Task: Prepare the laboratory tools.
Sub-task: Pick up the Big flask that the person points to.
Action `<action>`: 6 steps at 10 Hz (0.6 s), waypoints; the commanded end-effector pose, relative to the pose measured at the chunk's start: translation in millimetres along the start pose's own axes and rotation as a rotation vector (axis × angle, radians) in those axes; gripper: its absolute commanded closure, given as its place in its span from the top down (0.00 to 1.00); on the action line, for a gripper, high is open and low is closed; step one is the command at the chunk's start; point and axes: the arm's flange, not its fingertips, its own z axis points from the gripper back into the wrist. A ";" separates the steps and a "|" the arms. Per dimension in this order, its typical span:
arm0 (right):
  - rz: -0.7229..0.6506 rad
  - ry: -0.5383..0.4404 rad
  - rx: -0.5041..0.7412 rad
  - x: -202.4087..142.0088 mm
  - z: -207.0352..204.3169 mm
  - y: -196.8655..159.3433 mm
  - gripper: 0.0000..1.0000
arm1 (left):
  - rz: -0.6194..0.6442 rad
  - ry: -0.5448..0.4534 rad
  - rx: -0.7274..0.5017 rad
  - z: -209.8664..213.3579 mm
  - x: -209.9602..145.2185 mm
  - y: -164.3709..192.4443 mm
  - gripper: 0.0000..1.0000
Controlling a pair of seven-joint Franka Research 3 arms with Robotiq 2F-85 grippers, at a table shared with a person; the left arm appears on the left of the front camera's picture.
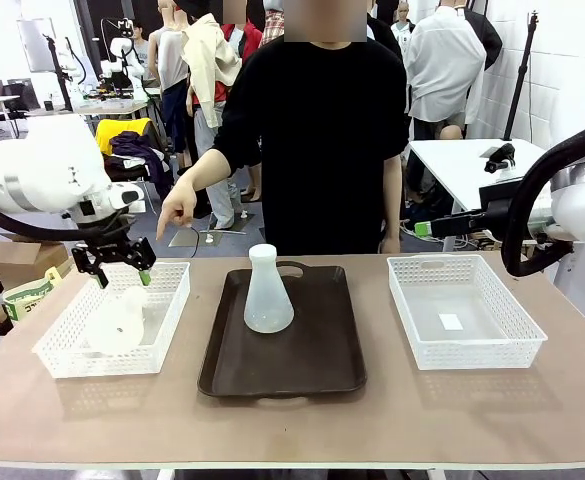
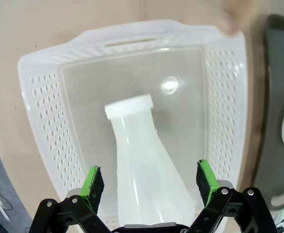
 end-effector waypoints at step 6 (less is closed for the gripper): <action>-0.010 0.007 -0.002 0.2 0.7 1.0 1.00 | 0.142 -0.019 0.069 -36.0 38.9 3.7 1.00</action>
